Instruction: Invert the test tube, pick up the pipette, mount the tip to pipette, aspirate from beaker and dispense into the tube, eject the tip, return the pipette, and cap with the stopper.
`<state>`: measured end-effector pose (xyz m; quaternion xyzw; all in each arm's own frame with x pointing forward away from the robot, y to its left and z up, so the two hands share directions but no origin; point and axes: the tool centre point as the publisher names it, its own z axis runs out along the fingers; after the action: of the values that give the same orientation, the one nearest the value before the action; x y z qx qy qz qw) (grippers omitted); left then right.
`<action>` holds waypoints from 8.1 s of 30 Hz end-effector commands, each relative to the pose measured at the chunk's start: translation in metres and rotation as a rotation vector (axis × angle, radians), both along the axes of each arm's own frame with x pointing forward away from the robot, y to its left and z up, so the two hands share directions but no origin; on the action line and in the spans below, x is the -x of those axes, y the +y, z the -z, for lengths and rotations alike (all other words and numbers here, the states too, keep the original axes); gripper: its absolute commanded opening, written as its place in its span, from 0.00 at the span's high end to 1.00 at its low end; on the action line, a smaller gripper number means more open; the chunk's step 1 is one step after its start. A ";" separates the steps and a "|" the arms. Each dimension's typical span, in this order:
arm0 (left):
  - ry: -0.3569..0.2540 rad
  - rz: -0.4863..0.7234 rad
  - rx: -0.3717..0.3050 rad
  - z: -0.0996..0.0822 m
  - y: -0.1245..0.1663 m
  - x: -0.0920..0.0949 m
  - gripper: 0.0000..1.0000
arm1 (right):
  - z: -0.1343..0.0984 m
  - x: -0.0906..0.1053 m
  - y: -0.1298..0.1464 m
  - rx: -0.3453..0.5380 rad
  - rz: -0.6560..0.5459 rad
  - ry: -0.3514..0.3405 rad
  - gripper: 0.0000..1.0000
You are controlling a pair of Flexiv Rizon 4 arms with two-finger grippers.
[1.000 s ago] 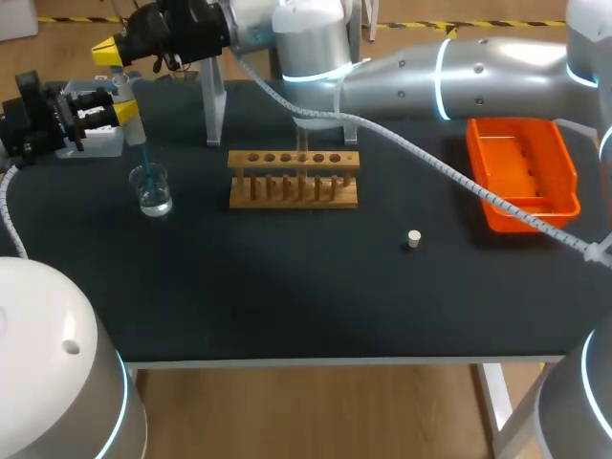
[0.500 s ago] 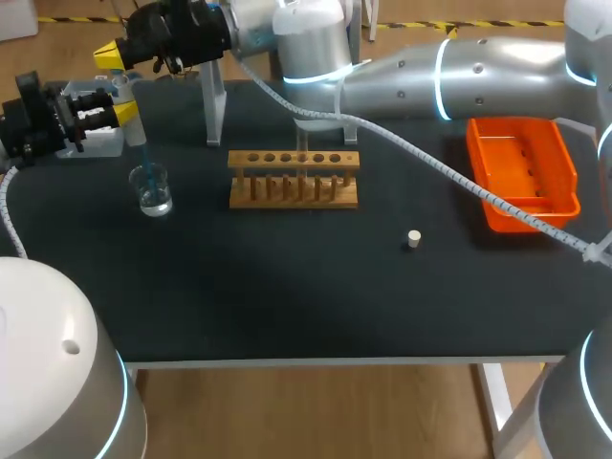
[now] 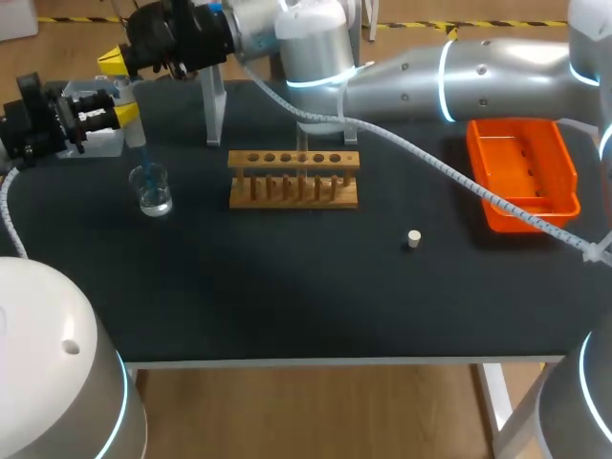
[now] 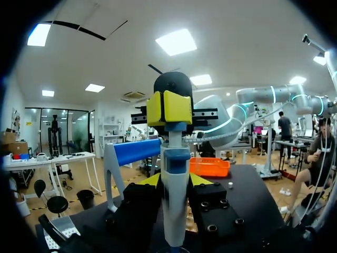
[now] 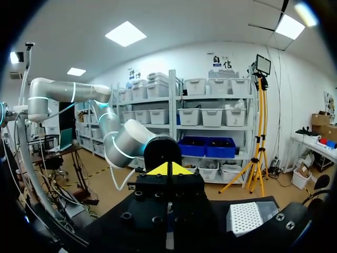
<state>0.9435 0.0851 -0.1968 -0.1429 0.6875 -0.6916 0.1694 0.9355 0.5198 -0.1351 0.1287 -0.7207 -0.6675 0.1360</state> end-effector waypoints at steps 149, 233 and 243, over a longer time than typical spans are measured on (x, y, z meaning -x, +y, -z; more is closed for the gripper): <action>0.000 0.001 0.000 -0.004 0.001 -0.002 1.00 | 0.155 -0.051 -0.260 0.346 0.374 -0.228 0.00; -0.025 0.078 -0.081 -0.192 -0.114 0.024 1.00 | 0.162 -0.062 -0.259 0.378 0.399 -0.253 0.00; -0.048 0.198 -0.079 -0.224 -0.185 0.014 1.00 | 0.162 -0.062 -0.259 0.378 0.399 -0.253 0.00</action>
<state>0.9096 -0.0774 0.0232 -0.0569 0.7179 -0.6814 0.1310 0.9963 0.2611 -0.2972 0.0384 -0.8542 -0.5141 -0.0684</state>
